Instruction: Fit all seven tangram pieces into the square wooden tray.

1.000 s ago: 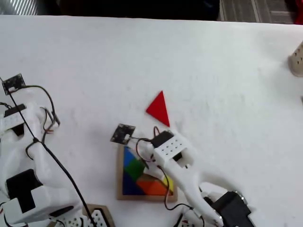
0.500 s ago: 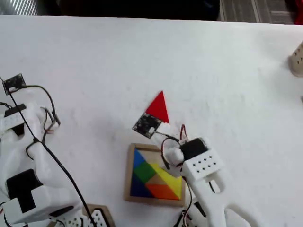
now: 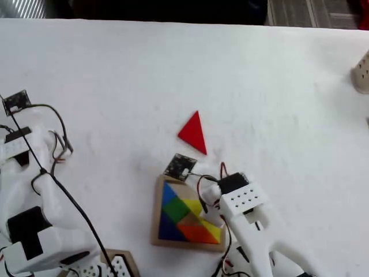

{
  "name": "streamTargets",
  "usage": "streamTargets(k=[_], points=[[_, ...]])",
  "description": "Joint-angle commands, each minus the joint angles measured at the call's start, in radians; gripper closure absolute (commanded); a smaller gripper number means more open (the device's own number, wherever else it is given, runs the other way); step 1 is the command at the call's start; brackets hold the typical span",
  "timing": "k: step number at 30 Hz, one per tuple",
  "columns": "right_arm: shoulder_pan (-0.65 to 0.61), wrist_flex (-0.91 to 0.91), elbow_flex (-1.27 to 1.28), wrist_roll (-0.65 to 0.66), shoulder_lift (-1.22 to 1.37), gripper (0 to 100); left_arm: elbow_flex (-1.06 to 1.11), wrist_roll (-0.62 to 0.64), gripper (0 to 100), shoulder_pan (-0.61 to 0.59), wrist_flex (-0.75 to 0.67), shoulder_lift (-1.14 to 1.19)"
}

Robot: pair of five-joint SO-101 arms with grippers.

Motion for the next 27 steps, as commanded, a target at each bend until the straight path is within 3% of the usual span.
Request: streamTargets(k=[1,12,18,23,27], points=[[-0.019,-0.025,-0.002,0.023,0.013,65.8,-0.008,-0.009,81,0.007,-0.009,-0.004],[-0.024,-0.217,-0.006,0.035,0.022,65.8,-0.008,-0.009,81,0.007,-0.009,-0.004],[-0.087,-0.285,-0.008,0.137,0.022,65.8,-0.008,-0.009,81,0.007,-0.009,-0.004],[-0.102,-0.17,-0.08,0.126,0.013,65.8,-0.008,-0.009,81,0.007,-0.009,-0.004],[-0.102,-0.059,-0.143,-0.04,0.013,65.8,-0.008,-0.009,81,0.007,-0.009,-0.004]])
